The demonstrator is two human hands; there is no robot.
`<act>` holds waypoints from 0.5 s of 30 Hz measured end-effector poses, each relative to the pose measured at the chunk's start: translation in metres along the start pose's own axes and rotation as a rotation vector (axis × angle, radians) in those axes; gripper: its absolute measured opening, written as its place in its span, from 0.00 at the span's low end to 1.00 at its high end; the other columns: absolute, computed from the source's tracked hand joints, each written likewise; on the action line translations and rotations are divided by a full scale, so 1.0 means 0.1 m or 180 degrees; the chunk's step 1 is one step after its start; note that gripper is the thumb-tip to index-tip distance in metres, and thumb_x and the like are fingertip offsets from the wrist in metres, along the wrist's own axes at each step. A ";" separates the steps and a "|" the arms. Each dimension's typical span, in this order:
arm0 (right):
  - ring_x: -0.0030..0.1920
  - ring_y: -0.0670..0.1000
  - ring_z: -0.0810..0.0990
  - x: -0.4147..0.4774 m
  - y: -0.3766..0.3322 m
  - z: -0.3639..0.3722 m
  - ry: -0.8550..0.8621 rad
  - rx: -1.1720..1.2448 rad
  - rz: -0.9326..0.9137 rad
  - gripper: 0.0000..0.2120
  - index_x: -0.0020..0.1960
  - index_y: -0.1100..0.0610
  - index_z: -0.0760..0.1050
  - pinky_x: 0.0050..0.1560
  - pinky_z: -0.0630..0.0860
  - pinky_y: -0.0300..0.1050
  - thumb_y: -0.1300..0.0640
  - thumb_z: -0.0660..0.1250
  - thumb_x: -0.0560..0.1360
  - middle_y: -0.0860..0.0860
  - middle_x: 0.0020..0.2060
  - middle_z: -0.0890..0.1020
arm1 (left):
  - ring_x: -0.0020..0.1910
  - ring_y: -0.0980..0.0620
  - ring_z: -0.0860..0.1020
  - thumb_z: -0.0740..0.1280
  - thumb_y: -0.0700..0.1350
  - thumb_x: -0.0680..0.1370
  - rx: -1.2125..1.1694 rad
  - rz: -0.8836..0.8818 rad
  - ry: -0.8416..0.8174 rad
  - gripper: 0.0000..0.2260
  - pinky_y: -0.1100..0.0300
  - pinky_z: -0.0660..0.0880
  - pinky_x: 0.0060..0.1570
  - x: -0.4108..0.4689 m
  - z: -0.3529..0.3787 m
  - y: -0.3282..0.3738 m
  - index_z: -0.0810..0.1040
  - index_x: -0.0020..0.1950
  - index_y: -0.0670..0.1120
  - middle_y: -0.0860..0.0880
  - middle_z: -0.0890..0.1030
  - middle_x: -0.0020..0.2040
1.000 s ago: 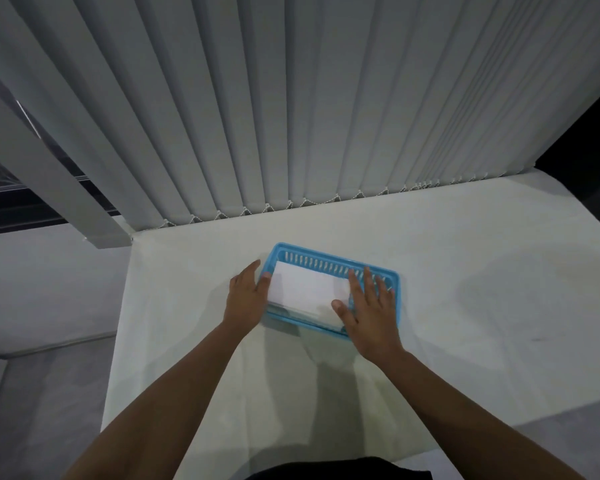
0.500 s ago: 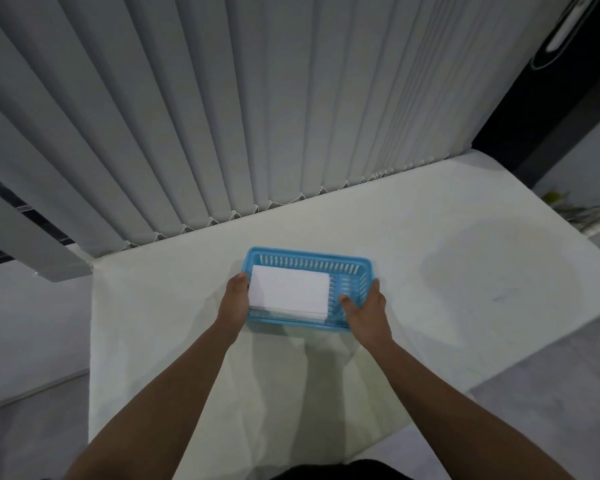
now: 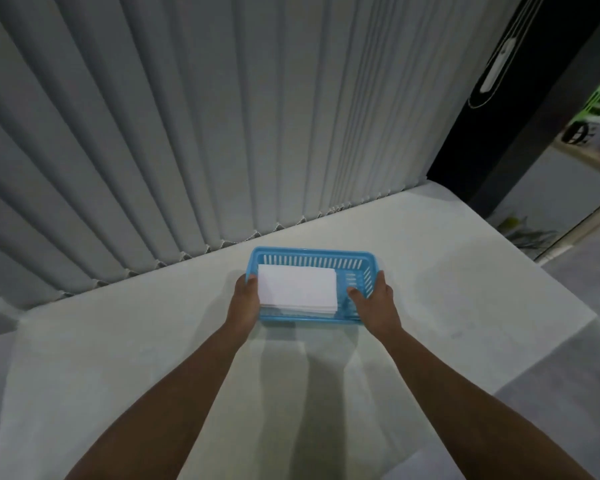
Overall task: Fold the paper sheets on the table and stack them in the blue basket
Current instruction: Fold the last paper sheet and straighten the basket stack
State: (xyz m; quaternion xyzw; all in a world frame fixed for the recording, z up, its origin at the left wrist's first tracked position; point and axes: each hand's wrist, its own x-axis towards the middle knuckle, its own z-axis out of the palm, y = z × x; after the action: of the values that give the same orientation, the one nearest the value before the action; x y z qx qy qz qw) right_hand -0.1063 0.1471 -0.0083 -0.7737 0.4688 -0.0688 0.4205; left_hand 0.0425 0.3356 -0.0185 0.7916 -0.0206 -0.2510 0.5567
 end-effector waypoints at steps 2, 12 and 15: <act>0.70 0.60 0.67 0.30 0.02 -0.25 -0.0017 -0.0027 -0.0058 0.39 0.78 0.55 0.45 0.67 0.66 0.56 0.44 0.63 0.77 0.59 0.73 0.62 | 0.59 0.43 0.75 0.49 0.52 0.82 -0.0001 0.0046 0.0042 0.19 0.52 0.70 0.58 0.11 0.32 0.14 0.68 0.67 0.44 0.43 0.76 0.61; 0.69 0.59 0.68 2.03 0.11 -1.42 -0.0245 -0.0188 -0.0274 0.36 0.78 0.54 0.48 0.66 0.67 0.51 0.47 0.63 0.78 0.58 0.71 0.65 | 0.62 0.44 0.74 0.52 0.52 0.83 -0.0471 -0.0142 0.0182 0.20 0.54 0.68 0.60 0.73 1.97 0.83 0.64 0.72 0.45 0.44 0.74 0.64; 0.68 0.59 0.70 2.53 0.12 -1.67 -0.0387 -0.0132 -0.0307 0.38 0.78 0.53 0.52 0.67 0.68 0.52 0.43 0.65 0.75 0.57 0.70 0.67 | 0.62 0.44 0.74 0.53 0.51 0.83 -0.0710 -0.0192 0.0101 0.19 0.52 0.69 0.64 0.90 2.34 0.98 0.63 0.72 0.46 0.45 0.74 0.63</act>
State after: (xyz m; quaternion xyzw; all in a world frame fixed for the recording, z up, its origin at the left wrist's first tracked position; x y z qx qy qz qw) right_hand -0.0583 -0.1511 0.0170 -0.8067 0.4059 -0.0321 0.4282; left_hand 0.0472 0.0666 -0.0242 0.7289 0.0400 -0.2558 0.6338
